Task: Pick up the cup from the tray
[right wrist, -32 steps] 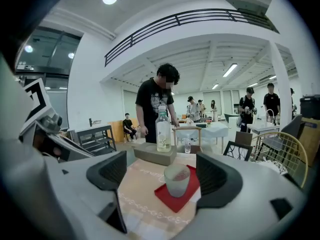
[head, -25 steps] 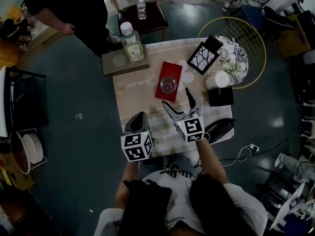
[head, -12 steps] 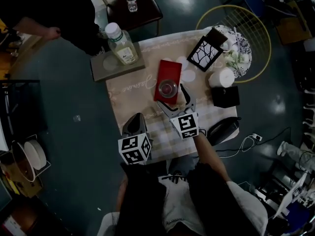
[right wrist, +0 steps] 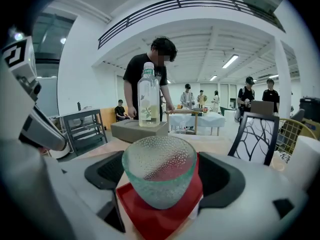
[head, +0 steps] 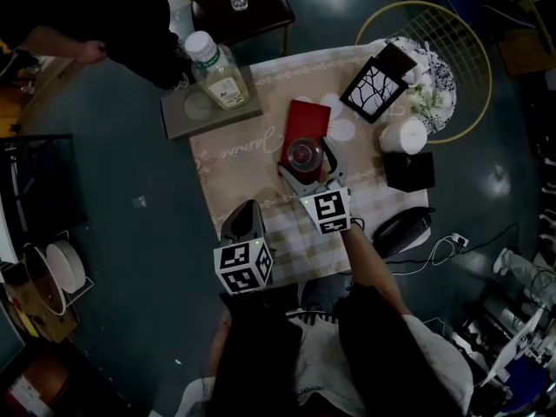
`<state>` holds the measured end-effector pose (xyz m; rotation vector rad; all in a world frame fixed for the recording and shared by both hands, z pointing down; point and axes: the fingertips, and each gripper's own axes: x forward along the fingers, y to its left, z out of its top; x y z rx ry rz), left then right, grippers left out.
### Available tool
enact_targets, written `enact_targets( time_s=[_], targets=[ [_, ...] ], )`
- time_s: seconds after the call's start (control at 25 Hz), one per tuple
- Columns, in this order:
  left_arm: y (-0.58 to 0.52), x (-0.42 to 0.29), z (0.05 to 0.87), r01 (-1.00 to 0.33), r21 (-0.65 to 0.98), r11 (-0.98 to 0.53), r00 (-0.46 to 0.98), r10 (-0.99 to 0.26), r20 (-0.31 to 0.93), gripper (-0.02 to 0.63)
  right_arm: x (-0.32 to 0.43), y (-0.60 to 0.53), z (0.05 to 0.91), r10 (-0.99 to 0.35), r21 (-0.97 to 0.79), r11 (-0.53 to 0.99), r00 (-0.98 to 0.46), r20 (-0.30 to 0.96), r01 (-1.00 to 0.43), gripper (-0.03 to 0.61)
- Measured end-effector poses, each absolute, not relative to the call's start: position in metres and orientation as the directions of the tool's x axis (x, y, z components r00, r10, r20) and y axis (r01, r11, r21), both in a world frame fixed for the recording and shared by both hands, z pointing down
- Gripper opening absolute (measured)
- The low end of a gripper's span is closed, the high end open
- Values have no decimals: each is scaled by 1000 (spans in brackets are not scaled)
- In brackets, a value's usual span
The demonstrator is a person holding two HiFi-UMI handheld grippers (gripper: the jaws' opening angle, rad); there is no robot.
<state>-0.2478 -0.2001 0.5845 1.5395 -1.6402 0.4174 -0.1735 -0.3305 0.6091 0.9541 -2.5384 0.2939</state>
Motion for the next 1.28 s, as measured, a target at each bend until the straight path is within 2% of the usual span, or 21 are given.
enact_targets(
  time_s=[0.2,0.24,0.68,1.28],
  targets=[
    [-197,-252,587,-938,288,193,94,-656,749,6,-176,-334,614,-589,-41,733,-664,462,-679,440],
    [-197,-253,587,-939,286,192,94,-656,749,6,-176,-335,614,-591,-42,729,-660,463,-683,402],
    [-202,-244,580,-937,302,177,107,-676,729,6,-176,-324,594,-579,-19,751,-672,461,-660,399],
    [-205,-196,562,-936,334,113,168,-690,704,6,-102,-318,564,-678,-9,656,-595,432,-755,399]
  ],
)
